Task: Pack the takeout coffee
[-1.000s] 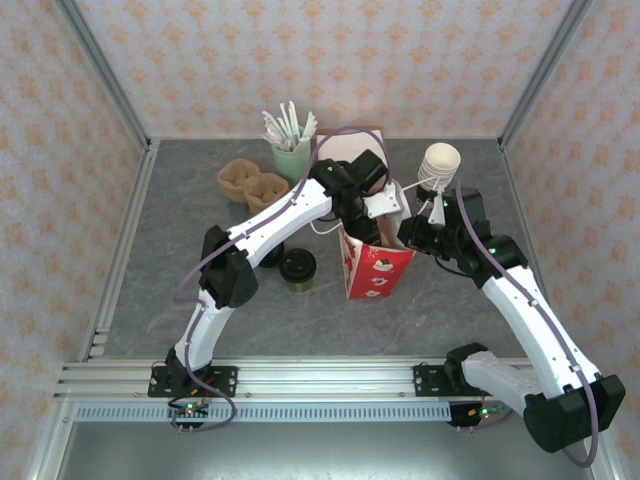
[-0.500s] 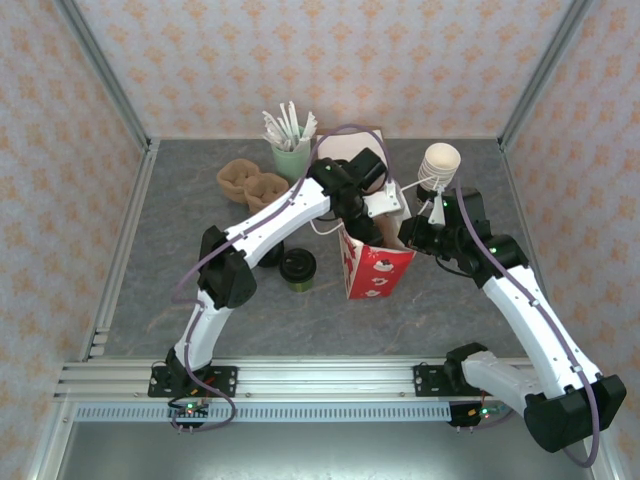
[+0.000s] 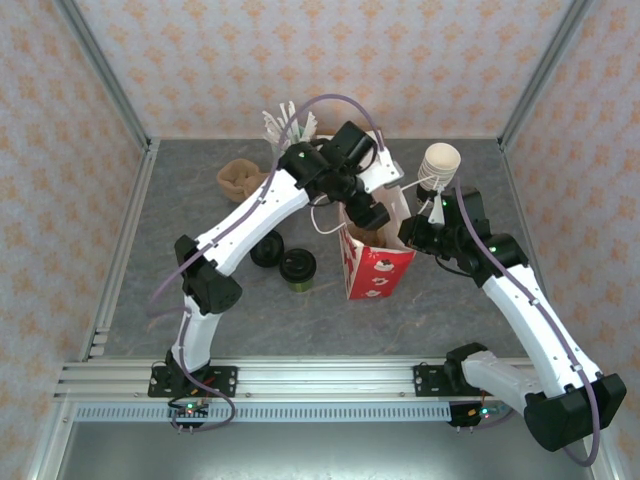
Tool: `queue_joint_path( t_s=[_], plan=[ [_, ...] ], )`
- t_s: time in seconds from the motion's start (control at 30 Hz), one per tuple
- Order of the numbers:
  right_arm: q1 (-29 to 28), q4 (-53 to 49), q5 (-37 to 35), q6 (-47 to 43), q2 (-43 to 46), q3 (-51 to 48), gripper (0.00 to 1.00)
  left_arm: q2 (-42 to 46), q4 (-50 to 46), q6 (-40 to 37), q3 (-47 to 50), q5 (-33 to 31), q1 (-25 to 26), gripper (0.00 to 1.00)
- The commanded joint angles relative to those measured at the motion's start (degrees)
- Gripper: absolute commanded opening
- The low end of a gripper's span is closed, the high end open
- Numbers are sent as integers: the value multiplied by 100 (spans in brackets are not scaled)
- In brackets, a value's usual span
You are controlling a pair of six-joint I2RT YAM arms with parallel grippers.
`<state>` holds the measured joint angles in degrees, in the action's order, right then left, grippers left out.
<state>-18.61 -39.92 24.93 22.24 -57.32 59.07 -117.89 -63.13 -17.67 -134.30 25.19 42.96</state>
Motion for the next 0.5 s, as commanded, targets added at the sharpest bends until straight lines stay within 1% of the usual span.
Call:
queue_joint_path(
  t_s=[0.0, 0.1, 0.2, 0.33, 0.4, 0.47],
  plan=[
    [-28, -156, -180, 79, -12, 237, 24, 492, 303, 614, -235, -146, -59, 76],
    [-24, -149, -261, 140, -7, 252, 39, 805, 430, 994, -212, -361, -60, 76],
    [-21, -170, -387, 123, -16, 305, 48, 1226, 500, 1410, -92, -738, -57, 75],
    [-19, -218, -588, 23, -62, 465, 56, 1885, 782, 1849, 521, -1322, -81, 74],
    [-17, -330, -710, -115, -101, 613, 61, 2329, 970, 2058, 1022, -1550, -120, 75],
    [0, -514, -855, -303, -147, 812, 64, 2743, 1122, 2232, 1493, -1840, -144, 75]
  ],
)
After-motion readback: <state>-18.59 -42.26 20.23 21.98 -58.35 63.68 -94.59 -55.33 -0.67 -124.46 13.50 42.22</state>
